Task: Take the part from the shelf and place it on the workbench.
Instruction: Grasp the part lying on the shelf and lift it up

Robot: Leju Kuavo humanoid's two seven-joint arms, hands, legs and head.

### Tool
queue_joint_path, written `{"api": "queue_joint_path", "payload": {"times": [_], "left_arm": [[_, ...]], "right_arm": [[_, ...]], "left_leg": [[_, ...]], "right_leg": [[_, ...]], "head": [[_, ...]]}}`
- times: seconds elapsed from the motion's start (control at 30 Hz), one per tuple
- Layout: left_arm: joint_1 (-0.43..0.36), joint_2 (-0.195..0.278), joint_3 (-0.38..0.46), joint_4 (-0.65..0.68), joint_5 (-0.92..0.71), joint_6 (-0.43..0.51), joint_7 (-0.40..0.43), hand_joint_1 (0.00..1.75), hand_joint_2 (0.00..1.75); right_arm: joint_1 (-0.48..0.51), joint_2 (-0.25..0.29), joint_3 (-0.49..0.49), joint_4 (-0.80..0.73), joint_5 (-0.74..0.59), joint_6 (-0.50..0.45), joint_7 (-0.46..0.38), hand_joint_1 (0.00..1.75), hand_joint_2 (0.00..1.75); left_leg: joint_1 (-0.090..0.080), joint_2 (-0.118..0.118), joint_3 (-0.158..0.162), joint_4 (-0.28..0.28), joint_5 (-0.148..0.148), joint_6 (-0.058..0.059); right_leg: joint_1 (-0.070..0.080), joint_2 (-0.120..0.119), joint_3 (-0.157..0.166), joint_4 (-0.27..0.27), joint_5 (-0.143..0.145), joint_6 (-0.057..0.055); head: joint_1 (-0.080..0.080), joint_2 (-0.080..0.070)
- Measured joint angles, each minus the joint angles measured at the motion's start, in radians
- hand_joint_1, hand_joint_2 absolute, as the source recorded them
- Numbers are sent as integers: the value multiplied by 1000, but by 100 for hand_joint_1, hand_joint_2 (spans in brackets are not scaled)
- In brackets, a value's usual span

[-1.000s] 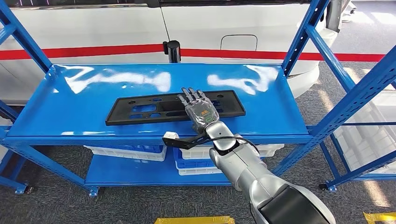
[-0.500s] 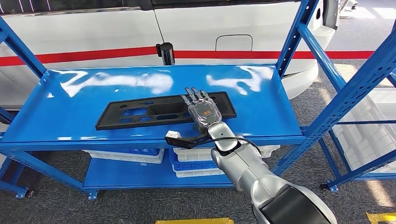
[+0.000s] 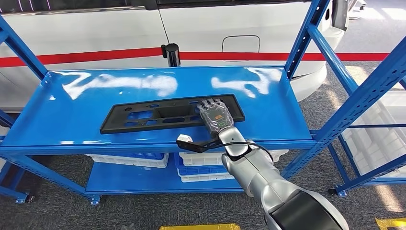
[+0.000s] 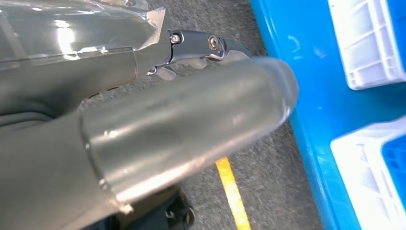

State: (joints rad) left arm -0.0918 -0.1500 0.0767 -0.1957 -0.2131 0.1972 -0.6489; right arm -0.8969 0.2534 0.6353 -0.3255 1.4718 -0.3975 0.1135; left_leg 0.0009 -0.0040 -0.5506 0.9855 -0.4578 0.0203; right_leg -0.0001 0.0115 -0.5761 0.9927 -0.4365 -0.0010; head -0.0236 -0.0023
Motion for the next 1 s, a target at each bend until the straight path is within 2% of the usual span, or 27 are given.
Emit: {"api": "queue_joint_path", "payload": {"times": [0.17,0.3,0.4,0.67,0.8,0.9,1.0], "left_arm": [[0,-5,0,0,-1,-18,-7,0,0],[1,-7,0,0,-4,-12,-7,0,0],[1,-8,0,0,-7,-8,-8,0,0],[1,-9,0,0,-9,-4,-11,0,0],[1,-9,1,0,-9,-2,-11,0,0],[1,-9,3,0,-8,0,-10,0,0],[2,-7,13,0,-3,-11,-7,0,0]], "right_arm": [[3,-3,-8,6,6,-2,0,160,175],[3,-4,-9,8,8,-4,0,152,175],[4,-5,-12,9,11,-15,-11,160,175],[10,-5,-24,8,14,-60,-56,159,175],[10,-5,-29,7,12,-62,-63,167,175],[9,-4,-38,-2,-21,-77,-126,167,175],[6,-3,-58,-58,-91,-69,-265,166,175]], "left_leg": [[0,0,-1,0,0,0],[0,0,-2,0,-1,0],[0,0,-2,0,-1,0],[0,0,-2,0,-1,0],[0,0,-3,0,-1,0],[0,0,-3,0,-1,0],[0,0,-4,0,-1,0]], "right_leg": [[0,0,-1,0,0,0],[0,0,-2,0,0,0],[0,0,-2,0,0,0],[0,0,-2,0,0,0],[0,0,-2,0,0,0],[0,0,-2,0,0,0],[0,0,-3,0,0,0]], "head": [[0,0],[0,0],[0,0],[0,0],[0,0],[0,0],[0,0]]}}
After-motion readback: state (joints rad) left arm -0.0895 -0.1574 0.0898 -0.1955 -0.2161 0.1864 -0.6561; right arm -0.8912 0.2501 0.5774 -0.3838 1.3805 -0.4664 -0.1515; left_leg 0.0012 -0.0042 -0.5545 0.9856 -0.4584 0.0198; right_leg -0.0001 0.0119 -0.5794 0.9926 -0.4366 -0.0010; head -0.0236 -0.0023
